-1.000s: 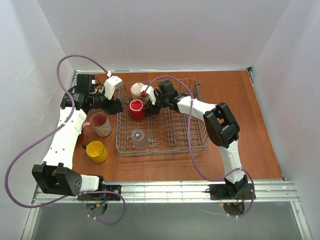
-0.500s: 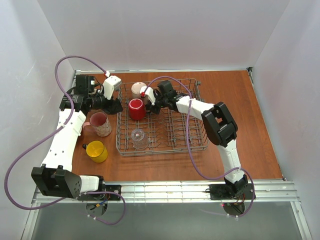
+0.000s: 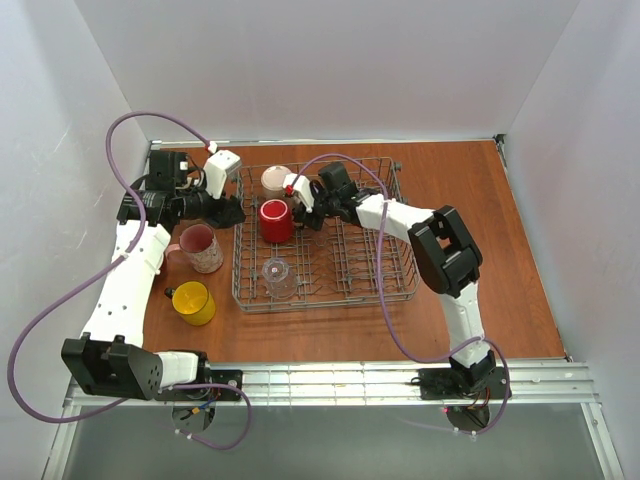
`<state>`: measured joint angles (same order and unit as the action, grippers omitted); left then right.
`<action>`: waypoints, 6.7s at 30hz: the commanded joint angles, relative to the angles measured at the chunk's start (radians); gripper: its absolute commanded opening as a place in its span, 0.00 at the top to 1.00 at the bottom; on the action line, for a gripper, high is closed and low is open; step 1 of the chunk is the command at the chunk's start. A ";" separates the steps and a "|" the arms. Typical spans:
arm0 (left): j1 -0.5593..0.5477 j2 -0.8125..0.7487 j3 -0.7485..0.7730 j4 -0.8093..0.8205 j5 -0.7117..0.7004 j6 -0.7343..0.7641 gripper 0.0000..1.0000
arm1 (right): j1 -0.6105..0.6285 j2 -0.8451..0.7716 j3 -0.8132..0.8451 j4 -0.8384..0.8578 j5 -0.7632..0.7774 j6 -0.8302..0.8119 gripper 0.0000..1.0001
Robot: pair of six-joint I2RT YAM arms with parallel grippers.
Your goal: Unload the cups from the dish rack
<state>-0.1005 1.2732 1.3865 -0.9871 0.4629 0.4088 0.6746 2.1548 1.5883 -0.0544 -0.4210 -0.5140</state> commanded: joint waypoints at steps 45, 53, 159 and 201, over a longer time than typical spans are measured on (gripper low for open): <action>-0.004 0.098 0.000 0.808 0.511 -1.033 0.37 | -0.066 -0.610 -0.361 0.737 0.128 0.979 0.99; -0.002 0.092 -0.027 0.809 0.504 -1.025 0.38 | -0.061 -0.631 -0.390 0.766 0.146 0.997 0.99; 0.435 -0.069 -0.219 -0.410 -0.644 0.476 1.00 | 0.062 -0.564 -0.531 0.854 0.062 0.939 0.57; 0.473 -0.003 -0.543 -0.232 -0.698 0.524 1.00 | 0.060 -0.556 -0.533 0.834 0.085 0.894 0.54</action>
<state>0.3656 1.2861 0.8509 -1.2465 -0.2127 0.9268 0.7315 1.6054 1.0378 0.7578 -0.3492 0.4019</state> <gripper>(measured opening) 0.035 0.462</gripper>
